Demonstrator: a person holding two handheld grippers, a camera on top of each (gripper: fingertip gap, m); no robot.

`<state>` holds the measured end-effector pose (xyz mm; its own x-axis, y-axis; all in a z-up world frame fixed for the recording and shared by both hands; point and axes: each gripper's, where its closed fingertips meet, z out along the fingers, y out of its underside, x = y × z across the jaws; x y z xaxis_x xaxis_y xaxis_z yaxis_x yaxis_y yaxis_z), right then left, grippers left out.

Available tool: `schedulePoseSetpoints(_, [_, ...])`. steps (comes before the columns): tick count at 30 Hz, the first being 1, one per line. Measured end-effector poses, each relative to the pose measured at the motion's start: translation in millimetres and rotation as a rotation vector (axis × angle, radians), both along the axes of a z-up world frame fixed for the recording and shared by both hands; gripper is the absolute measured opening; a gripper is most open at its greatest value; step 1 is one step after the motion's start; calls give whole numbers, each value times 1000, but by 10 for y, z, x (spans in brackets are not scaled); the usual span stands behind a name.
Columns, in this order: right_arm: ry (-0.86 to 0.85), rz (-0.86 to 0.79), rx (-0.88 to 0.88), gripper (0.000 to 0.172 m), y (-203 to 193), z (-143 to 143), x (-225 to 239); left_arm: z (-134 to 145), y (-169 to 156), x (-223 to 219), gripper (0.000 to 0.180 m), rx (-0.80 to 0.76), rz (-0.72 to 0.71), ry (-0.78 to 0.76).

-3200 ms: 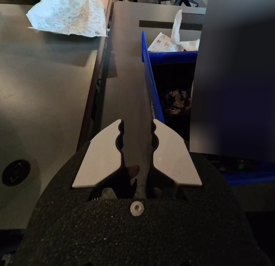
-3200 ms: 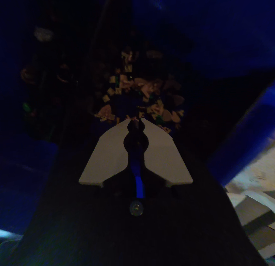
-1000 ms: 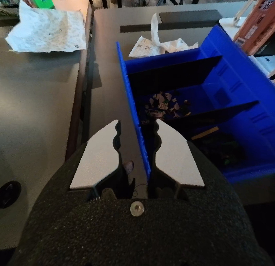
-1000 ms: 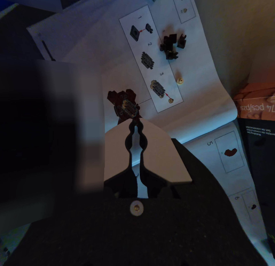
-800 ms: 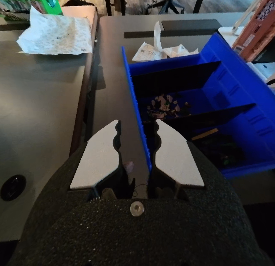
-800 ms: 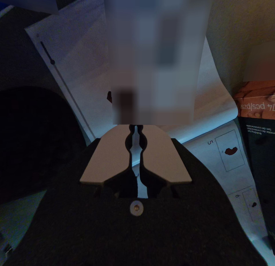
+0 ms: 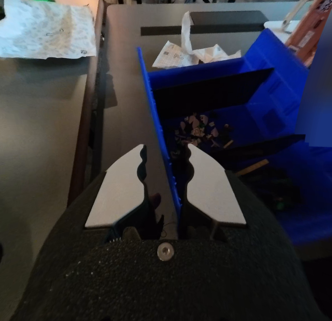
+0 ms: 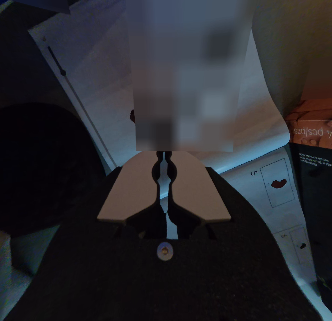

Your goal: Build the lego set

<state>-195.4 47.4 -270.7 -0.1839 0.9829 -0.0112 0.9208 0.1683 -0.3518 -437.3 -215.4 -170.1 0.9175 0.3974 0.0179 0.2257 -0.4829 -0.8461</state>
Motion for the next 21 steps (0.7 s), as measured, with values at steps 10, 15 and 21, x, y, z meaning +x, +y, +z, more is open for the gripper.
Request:
schedulePoseSetpoints(10, [-1, -8, -12, 0, 8, -2, 3, -37, 82, 42, 36, -11, -62, 22])
schedulePoseSetpoints(15, [13, 3, -8, 0, 8, -1, 3, -40, 107, 74, 36, -20, -83, 36])
schedulePoseSetpoints(21, [45, 8, -1, 0, 7, 0, 4, -44, 116, 85, 37, 0, -93, 16])
